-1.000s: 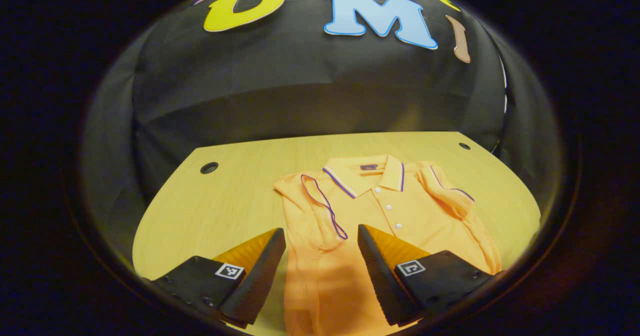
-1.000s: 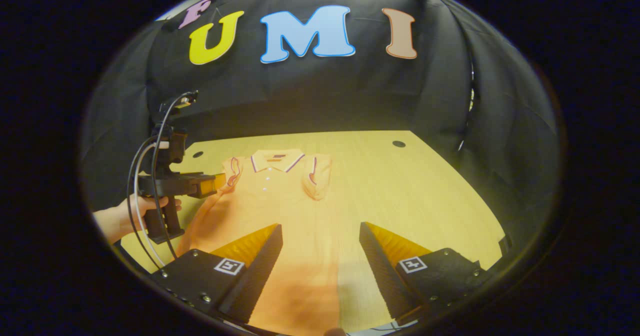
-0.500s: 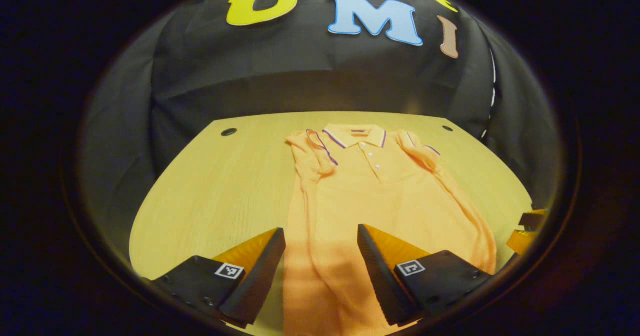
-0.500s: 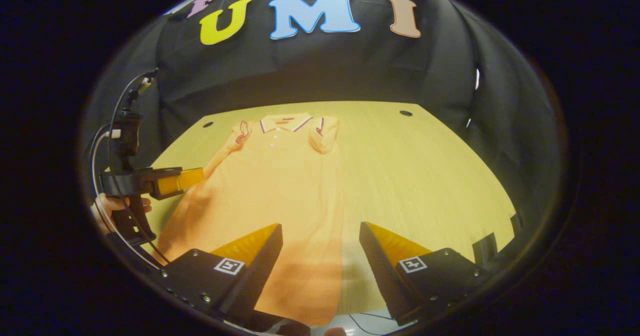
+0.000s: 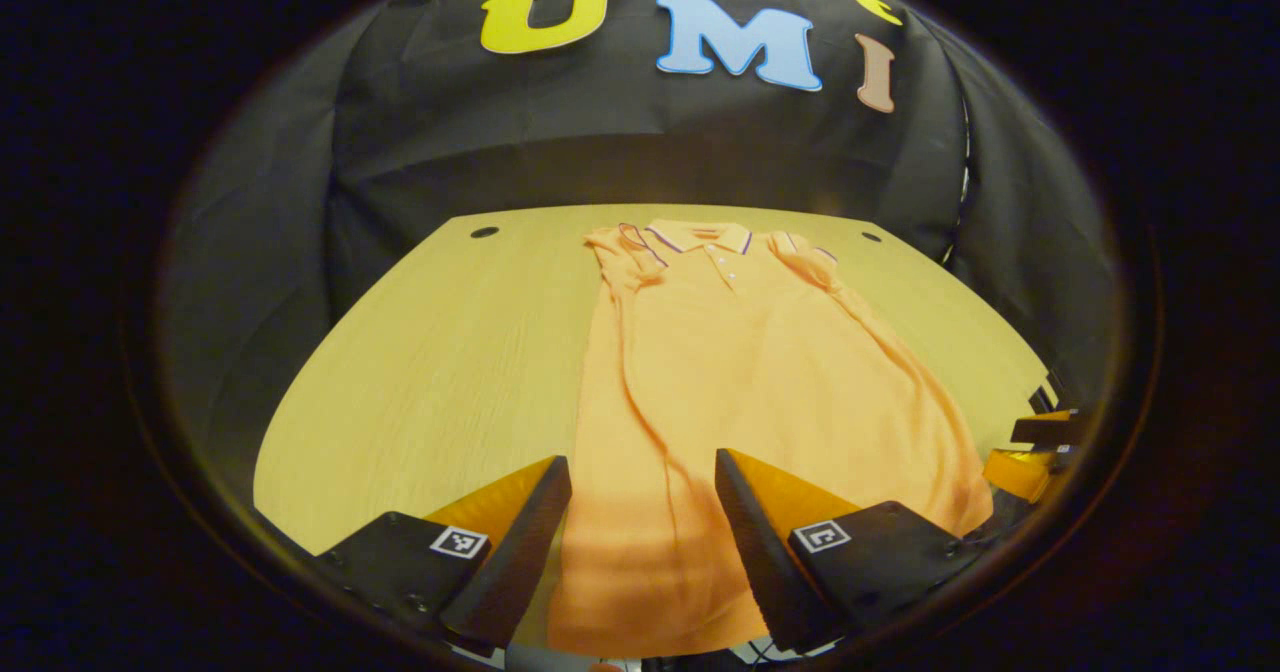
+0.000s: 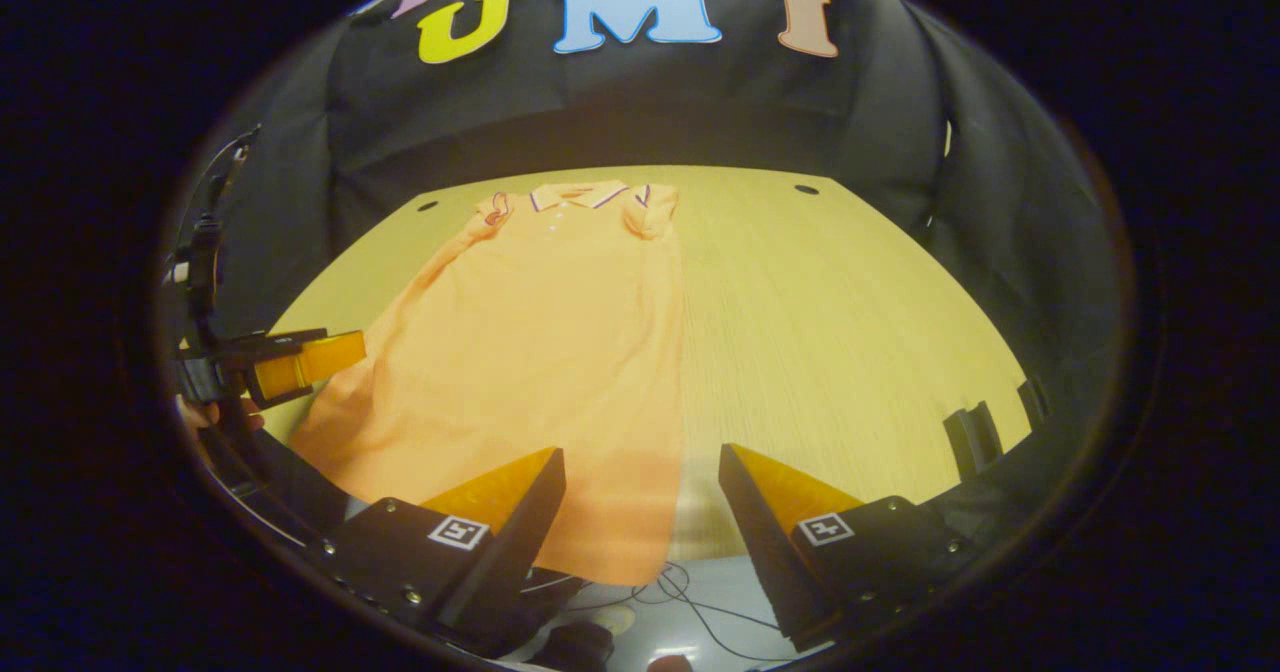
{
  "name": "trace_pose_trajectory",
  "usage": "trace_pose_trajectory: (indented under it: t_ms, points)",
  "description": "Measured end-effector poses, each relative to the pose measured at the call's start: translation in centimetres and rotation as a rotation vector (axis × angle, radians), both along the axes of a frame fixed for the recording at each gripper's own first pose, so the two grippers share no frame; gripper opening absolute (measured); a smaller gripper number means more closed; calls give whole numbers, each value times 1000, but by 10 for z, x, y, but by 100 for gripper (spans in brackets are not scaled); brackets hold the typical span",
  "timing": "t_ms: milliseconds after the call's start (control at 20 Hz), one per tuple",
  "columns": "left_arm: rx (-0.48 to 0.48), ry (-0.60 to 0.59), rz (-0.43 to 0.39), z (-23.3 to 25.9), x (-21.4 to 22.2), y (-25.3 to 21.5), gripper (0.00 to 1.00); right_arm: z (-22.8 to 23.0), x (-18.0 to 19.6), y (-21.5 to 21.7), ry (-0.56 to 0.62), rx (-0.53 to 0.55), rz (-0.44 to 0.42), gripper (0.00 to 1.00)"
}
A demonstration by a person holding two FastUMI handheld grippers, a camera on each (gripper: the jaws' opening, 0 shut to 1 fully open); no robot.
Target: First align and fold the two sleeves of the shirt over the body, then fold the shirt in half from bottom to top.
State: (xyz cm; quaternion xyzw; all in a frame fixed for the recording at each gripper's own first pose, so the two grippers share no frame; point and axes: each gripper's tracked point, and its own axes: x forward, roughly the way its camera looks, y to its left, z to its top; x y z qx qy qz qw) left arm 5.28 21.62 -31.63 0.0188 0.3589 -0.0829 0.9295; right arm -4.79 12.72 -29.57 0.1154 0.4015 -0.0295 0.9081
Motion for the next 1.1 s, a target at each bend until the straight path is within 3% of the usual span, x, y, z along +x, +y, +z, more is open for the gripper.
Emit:
trace_pose_trajectory:
  t_ms: [450,1100]
  points:
    - [16,19,-31,-8,-59,12,95,-20,-25,15,52,-12,48,96]
    - [4,52,-31,-30,-99,21,95,-30,-31,19,52,-14,48,98]
